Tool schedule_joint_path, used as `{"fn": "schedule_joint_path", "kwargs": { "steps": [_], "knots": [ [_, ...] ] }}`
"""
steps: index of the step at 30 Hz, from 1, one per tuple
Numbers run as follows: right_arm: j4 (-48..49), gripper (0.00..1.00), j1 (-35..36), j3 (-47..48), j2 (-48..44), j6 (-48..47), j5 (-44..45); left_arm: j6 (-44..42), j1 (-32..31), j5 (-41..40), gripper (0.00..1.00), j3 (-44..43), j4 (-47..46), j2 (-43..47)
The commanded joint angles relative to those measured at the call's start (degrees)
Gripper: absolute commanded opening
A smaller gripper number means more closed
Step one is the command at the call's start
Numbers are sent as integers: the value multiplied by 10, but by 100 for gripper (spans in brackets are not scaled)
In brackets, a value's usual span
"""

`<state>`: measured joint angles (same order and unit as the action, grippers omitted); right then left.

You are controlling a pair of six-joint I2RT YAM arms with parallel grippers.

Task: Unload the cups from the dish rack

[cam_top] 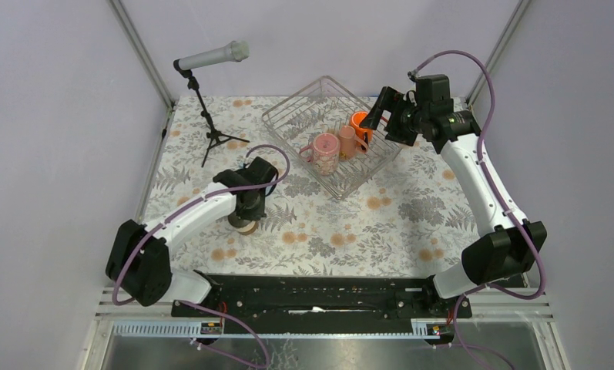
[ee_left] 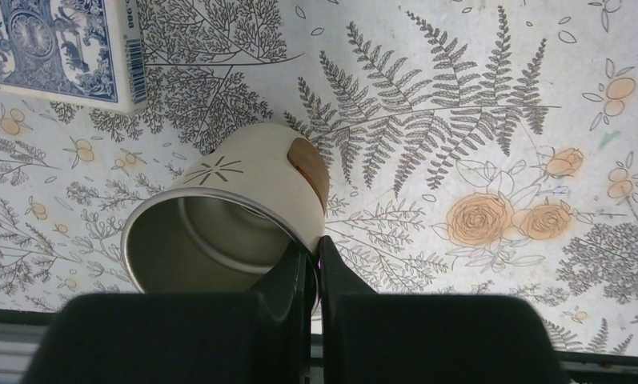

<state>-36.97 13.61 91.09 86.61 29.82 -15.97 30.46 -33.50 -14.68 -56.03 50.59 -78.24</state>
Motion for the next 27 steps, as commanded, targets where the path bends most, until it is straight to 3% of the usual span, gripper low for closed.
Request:
{"fn": "schedule_joint_path", "kwargs": {
  "steps": [1,4,17,27],
  "knots": [
    [7,100,2,-2,-21,-13,0,-13,3,-19,0,8,-32,-16],
    [9,100,1,-4,-21,-13,0,-10,4,-14,0,9,-35,-30],
    [10,100,2,-11,-11,-13,7,-20,6,-13,48,-9,-15,2],
    [4,100,16,2,29,-23,59,-40,9,-19,64,-85,50,69]
  ]
}}
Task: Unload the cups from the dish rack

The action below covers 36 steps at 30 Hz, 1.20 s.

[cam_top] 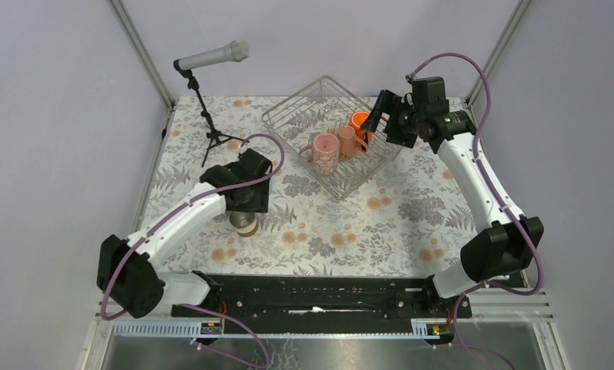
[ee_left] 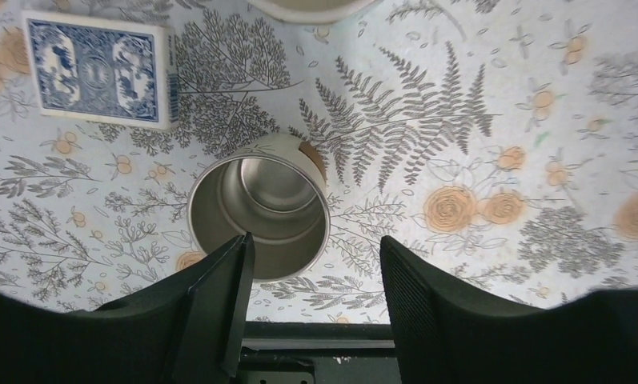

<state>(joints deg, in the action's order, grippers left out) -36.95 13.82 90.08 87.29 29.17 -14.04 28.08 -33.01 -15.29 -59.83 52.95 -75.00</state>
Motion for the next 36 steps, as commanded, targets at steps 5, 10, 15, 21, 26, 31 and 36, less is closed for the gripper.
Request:
{"fn": "schedule_joint_path", "kwargs": {
  "steps": [5,10,15,21,26,31,36],
  "knots": [
    [-20,100,41,62,78,-30,97,-22,6,21,73,-100,32,55],
    [-61,100,44,164,170,-45,162,-27,8,82,84,-145,-9,55],
    [-105,100,52,279,270,-52,198,-27,9,135,94,-165,-68,36],
    [-124,100,74,345,333,-52,217,-20,9,183,99,-162,-129,19],
    [-106,96,81,345,355,-110,210,-16,9,202,99,-152,-152,17],
    [-43,91,66,253,300,-179,187,-21,9,203,99,-145,-153,23],
    [54,80,51,116,233,-244,114,-30,9,214,99,-139,-152,21]
  ]
}}
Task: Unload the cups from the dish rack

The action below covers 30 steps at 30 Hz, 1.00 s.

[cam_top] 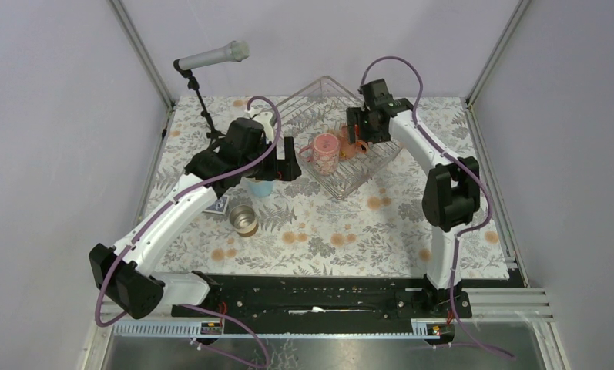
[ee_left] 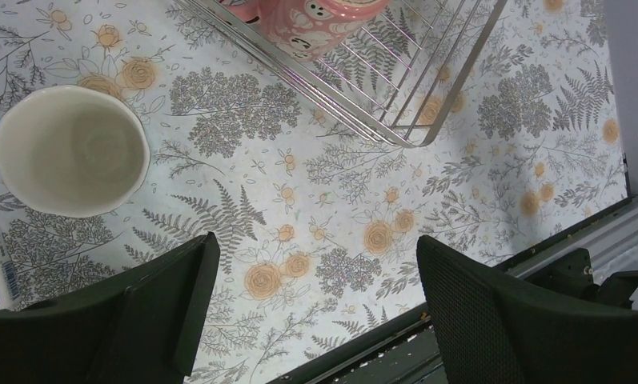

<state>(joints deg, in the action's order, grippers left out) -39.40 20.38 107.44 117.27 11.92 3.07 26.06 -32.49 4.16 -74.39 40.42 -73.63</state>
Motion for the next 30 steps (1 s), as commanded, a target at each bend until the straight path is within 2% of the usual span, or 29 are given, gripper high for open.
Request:
{"fn": "schedule_joint_path", "kwargs": {
  "steps": [1,4,9,14,19,22,30],
  "knots": [
    [86,78,-19,-69,-69,-83,-72,-12,4,21,99,6,-26,8],
    [104,69,-26,-86,-64,-111,-93,-14,4,27,99,3,-27,8],
    [132,67,-37,-71,-31,-147,-114,-17,4,37,99,2,-27,5],
    [111,67,-46,-33,-2,-164,-157,-20,4,32,99,2,-21,7],
    [106,64,-46,-52,-7,-176,-159,-18,4,30,99,5,-19,9],
    [112,57,-47,-60,-3,-177,-166,-16,4,31,99,8,-20,5],
    [117,56,-46,-49,29,-179,-187,-10,4,34,99,10,-20,4]
  ]
}}
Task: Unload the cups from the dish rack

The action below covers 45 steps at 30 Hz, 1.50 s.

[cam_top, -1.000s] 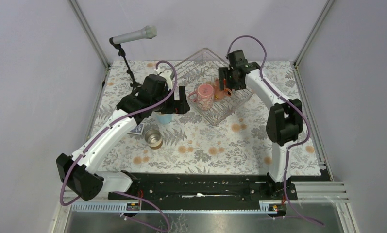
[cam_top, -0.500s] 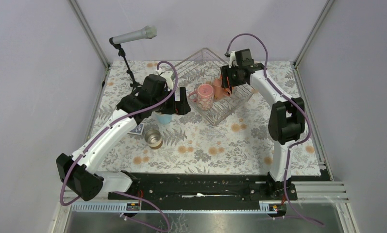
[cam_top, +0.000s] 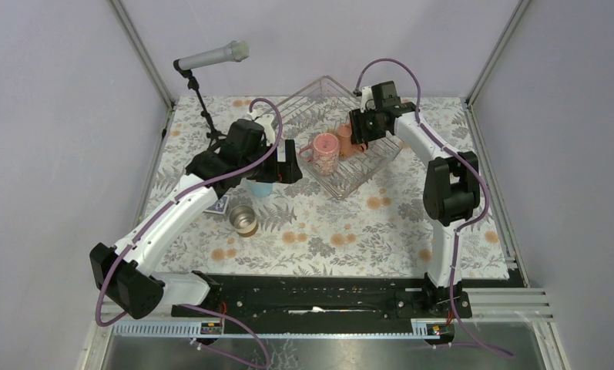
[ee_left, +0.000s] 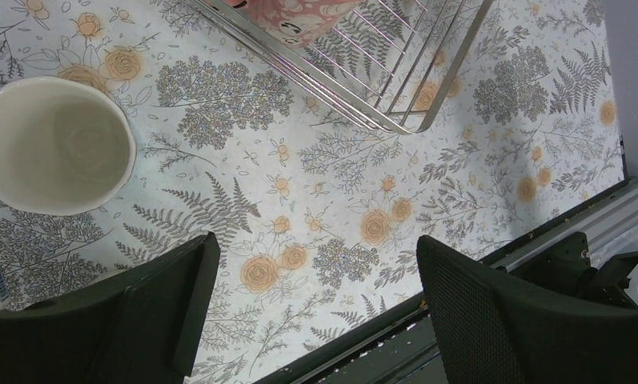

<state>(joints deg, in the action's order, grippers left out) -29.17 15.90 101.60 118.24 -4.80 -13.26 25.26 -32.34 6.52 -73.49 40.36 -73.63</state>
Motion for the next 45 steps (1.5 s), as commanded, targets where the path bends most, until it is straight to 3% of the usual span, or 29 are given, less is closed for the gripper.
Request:
{"fn": "schedule_joint_path", "kwargs": {
  "steps": [1,10,18,26,31,39,42,45],
  "knots": [
    [16,56,-2,10,22,-12,-26,-2,3,10,99,2,-19,5],
    [27,40,-1,-14,9,3,-59,1,3,10,99,6,-20,2],
    [47,53,15,-53,-15,15,-15,4,3,15,99,5,-27,-6],
    [57,51,30,-43,5,14,34,10,3,13,99,9,-28,-2],
    [79,46,31,-43,6,16,58,12,3,11,99,11,-28,-2],
    [93,44,32,-28,17,14,31,16,3,15,99,12,-33,-3],
    [85,40,32,-23,22,11,9,18,3,15,99,15,-35,-3],
    [79,29,32,-22,23,12,1,21,3,18,99,18,-37,-3]
  ]
}}
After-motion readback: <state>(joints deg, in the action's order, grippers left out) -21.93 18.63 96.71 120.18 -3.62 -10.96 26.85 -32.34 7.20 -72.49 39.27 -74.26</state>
